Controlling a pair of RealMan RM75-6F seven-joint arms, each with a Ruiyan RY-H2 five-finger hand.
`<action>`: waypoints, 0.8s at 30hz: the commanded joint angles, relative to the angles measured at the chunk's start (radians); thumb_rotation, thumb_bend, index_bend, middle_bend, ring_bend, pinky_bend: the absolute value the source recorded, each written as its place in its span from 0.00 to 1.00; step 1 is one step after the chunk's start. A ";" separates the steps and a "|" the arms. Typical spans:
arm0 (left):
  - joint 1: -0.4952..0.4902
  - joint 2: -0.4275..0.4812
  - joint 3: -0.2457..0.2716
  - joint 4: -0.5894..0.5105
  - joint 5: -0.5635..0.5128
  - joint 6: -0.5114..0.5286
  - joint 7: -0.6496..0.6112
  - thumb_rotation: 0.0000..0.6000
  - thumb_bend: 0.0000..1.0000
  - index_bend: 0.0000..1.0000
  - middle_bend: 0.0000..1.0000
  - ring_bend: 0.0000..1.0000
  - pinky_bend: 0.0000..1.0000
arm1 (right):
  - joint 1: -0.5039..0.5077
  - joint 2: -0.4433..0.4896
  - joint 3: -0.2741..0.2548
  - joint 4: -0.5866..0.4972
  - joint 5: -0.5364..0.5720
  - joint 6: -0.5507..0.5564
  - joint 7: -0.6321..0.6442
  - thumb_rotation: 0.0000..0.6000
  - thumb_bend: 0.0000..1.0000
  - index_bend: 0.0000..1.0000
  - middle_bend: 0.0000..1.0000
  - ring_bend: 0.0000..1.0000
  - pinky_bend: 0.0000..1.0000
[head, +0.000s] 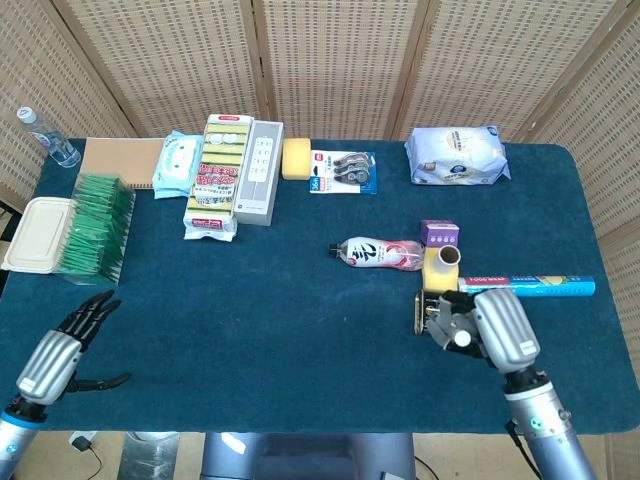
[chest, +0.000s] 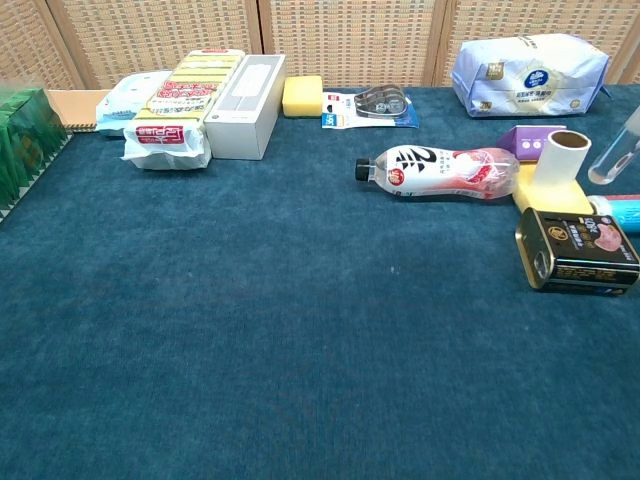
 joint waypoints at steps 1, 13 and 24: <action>-0.002 0.007 0.006 -0.019 0.031 0.007 0.010 0.74 0.00 0.01 0.00 0.03 0.17 | 0.099 -0.077 0.166 0.090 0.329 -0.043 -0.032 1.00 0.46 0.79 1.00 1.00 1.00; -0.002 -0.001 0.000 -0.022 0.013 -0.014 0.043 0.74 0.00 0.01 0.00 0.03 0.17 | 0.192 -0.164 0.233 0.220 0.414 -0.051 -0.083 1.00 0.46 0.79 1.00 1.00 1.00; -0.003 0.002 -0.003 -0.026 0.007 -0.021 0.049 0.74 0.00 0.01 0.00 0.03 0.17 | 0.238 -0.199 0.250 0.315 0.482 -0.087 -0.103 1.00 0.46 0.79 1.00 1.00 1.00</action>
